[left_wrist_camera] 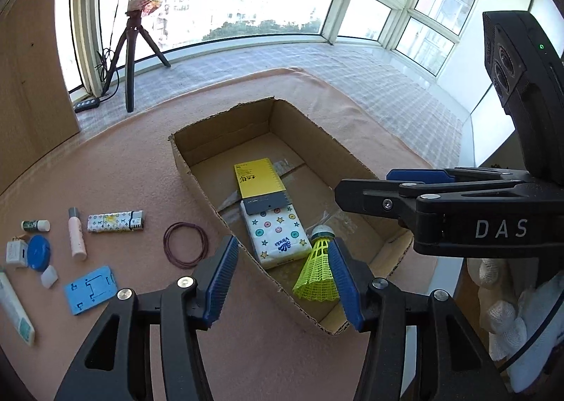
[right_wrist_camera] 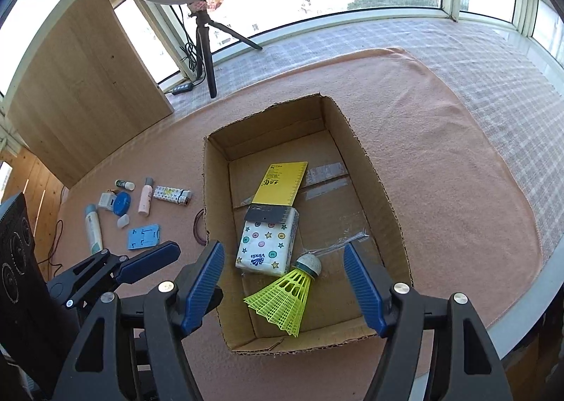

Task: Organize objects
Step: 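Carry the shuttlecock into the box and open the left tool, then move the left tool toward the white eraser and close on it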

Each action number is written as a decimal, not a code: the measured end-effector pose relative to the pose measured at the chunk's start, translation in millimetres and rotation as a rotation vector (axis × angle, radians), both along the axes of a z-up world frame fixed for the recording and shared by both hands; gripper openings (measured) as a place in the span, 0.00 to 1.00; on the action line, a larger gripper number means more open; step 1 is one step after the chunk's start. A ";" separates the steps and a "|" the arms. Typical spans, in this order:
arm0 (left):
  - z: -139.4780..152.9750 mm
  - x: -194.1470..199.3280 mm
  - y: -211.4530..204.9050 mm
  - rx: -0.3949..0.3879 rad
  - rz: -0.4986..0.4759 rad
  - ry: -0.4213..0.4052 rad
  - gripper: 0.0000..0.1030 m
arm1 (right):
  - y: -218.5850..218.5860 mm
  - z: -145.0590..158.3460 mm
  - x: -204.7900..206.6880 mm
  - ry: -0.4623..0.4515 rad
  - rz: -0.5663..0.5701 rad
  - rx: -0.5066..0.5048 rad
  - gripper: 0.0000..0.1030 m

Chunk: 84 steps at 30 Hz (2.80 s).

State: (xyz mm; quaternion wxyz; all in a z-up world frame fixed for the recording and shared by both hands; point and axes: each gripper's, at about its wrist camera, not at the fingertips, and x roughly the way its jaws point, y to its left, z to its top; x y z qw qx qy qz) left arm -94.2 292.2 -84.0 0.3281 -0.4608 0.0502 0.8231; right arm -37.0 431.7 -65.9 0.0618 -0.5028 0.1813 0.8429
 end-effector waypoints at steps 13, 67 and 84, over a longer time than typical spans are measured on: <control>-9.7 -30.7 -122.3 -0.034 0.269 -0.032 0.55 | -48.8 0.4 -20.0 0.039 0.124 -0.008 0.65; -93.1 -113.5 -241.0 -0.142 0.442 -0.191 0.11 | -205.3 -113.7 -176.9 -0.201 0.435 -0.139 0.56; -78.3 -106.8 -263.3 -0.125 0.445 -0.171 0.33 | -236.5 -110.5 -138.7 -0.224 0.649 -0.039 0.56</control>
